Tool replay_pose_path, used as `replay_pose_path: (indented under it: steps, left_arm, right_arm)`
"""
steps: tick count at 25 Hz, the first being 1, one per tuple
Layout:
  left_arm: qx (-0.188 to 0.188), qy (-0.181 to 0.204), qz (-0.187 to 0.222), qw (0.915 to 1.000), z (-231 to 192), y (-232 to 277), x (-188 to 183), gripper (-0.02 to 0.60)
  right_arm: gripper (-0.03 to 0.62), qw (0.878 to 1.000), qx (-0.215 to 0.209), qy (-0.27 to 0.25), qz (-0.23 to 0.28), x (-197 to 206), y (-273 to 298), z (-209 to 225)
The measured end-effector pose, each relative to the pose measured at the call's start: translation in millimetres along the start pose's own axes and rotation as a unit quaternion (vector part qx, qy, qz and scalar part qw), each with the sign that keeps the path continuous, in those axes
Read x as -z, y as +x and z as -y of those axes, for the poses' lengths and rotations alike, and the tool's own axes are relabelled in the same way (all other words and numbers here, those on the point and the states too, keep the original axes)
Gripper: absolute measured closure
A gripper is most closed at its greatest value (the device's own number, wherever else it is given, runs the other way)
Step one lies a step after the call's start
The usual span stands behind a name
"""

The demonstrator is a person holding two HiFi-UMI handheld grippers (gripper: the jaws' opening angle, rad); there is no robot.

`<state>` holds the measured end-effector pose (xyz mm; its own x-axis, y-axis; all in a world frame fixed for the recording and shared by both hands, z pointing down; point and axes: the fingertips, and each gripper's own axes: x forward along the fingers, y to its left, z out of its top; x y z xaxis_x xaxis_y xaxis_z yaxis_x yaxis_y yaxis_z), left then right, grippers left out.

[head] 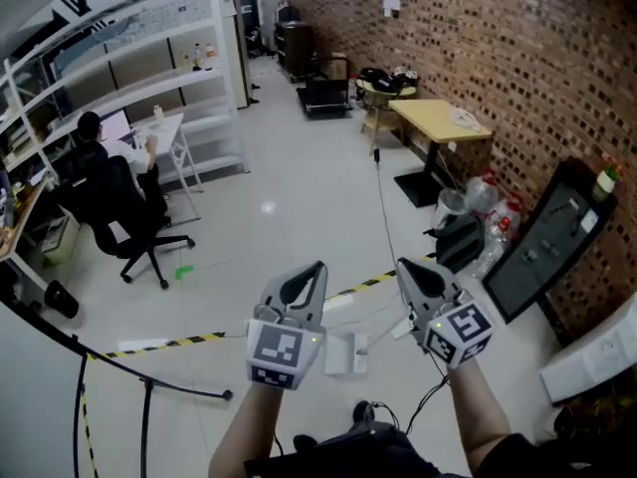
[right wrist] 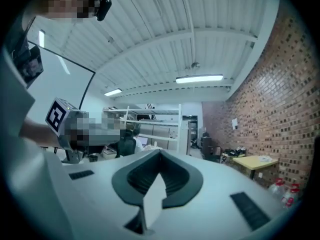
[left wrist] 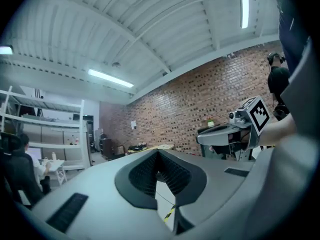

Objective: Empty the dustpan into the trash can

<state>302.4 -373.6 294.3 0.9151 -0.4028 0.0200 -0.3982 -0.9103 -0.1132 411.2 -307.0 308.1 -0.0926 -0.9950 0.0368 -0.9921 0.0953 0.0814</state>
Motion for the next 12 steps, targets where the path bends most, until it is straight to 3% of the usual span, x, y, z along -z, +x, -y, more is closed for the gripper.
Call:
replay_pose_path:
  steps: [3,7,9,12]
  left_arm:
    - [-0.060,-0.013,0.002,0.9981,-39,-40,4,0.584]
    - [-0.112,-0.021,-0.005,0.9935,-70,-78,11,0.584]
    - [-0.125,-0.020,-0.009,0.9919,-80,-91,12,0.584]
    - [-0.117,-0.020,-0.017,0.9928,-88,-107,15,0.584]
  right_arm:
    - [0.586,0.999,-0.049,-0.004,0.000,-1,28,-38]
    - [0.586,0.995,-0.098,-0.009,0.005,-8,55,-76]
    - [0.586,0.993,-0.116,-0.012,0.010,-14,67,-89]
    - [0.586,0.989,-0.144,-0.013,0.014,-23,83,-111]
